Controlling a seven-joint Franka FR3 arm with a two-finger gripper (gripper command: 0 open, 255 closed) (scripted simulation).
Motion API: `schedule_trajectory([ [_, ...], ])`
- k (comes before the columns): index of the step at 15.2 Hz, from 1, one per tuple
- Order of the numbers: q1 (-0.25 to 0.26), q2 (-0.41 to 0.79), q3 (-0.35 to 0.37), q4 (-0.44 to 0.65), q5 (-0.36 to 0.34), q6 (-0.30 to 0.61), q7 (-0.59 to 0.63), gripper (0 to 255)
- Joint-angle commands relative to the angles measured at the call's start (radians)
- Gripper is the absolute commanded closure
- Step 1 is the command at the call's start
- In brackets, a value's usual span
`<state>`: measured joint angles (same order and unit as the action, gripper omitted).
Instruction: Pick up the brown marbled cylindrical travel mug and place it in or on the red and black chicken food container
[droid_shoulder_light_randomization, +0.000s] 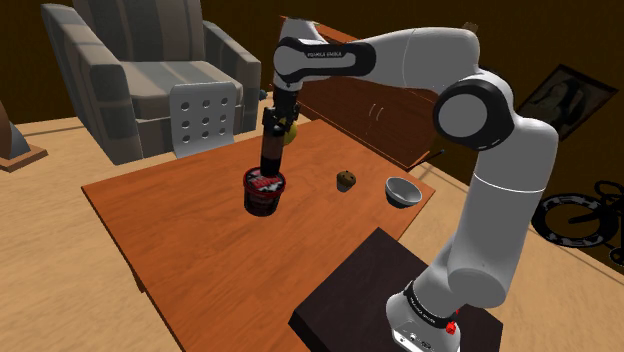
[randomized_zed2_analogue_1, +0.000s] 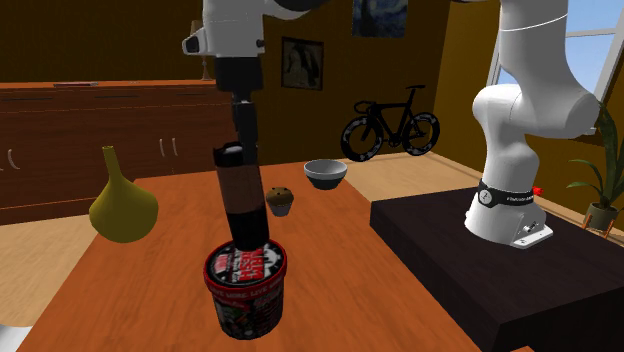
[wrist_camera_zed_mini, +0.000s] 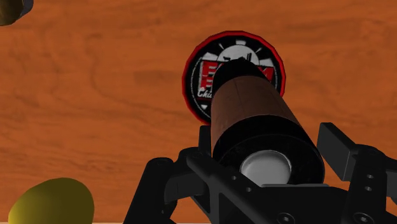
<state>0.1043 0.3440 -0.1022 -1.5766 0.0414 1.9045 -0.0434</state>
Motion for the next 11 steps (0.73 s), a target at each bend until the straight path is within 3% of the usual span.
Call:
schedule_trajectory([
  [1,0.000,0.004,0.000,-0.019,0.001,0.025,-0.001,255],
  [11,0.000,0.023,0.001,-0.067,0.004,0.091,-0.003,255],
])
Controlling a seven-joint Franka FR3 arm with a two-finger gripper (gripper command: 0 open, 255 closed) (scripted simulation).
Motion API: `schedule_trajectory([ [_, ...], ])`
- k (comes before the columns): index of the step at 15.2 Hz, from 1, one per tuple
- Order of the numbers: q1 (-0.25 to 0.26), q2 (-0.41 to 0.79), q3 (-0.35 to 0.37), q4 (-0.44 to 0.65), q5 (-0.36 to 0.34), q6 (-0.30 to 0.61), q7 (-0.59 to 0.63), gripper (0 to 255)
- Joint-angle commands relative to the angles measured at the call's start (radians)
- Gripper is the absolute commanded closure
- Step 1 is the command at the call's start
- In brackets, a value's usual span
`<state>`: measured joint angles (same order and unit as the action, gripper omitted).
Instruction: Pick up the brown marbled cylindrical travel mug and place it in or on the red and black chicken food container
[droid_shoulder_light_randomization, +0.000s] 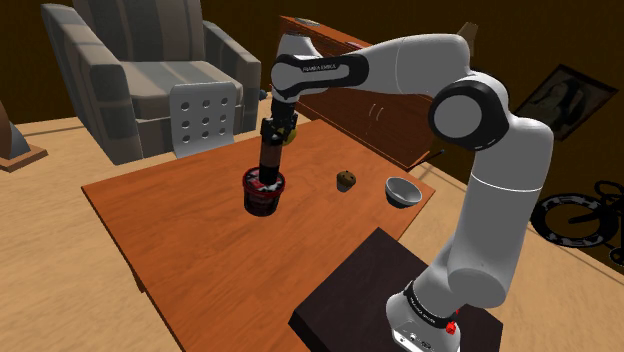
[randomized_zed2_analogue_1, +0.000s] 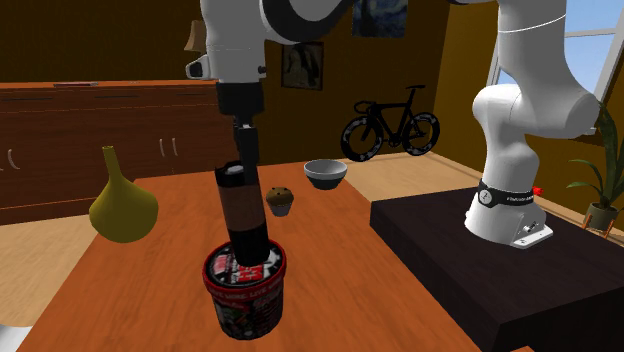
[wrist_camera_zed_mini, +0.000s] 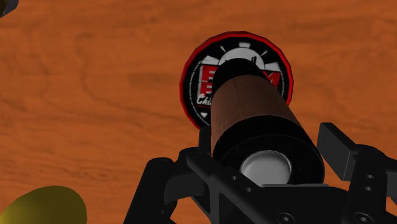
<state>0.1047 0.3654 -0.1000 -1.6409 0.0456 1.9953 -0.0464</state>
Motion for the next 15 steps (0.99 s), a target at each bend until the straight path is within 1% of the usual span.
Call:
schedule_trajectory([
  [1,-0.001,0.001,-0.001,-0.002,-0.001,0.000,0.000,255],
  [3,-0.001,0.001,-0.001,-0.002,-0.001,0.000,0.000,255],
  [4,-0.001,0.001,-0.001,-0.003,-0.001,0.000,0.000,0],
  [9,-0.001,0.001,-0.001,-0.002,-0.001,0.000,0.000,0],
  [13,-0.001,-0.025,-0.003,0.088,-0.005,-0.116,0.003,0],
  [15,-0.001,-0.025,-0.003,0.087,-0.005,-0.116,0.003,0],
])
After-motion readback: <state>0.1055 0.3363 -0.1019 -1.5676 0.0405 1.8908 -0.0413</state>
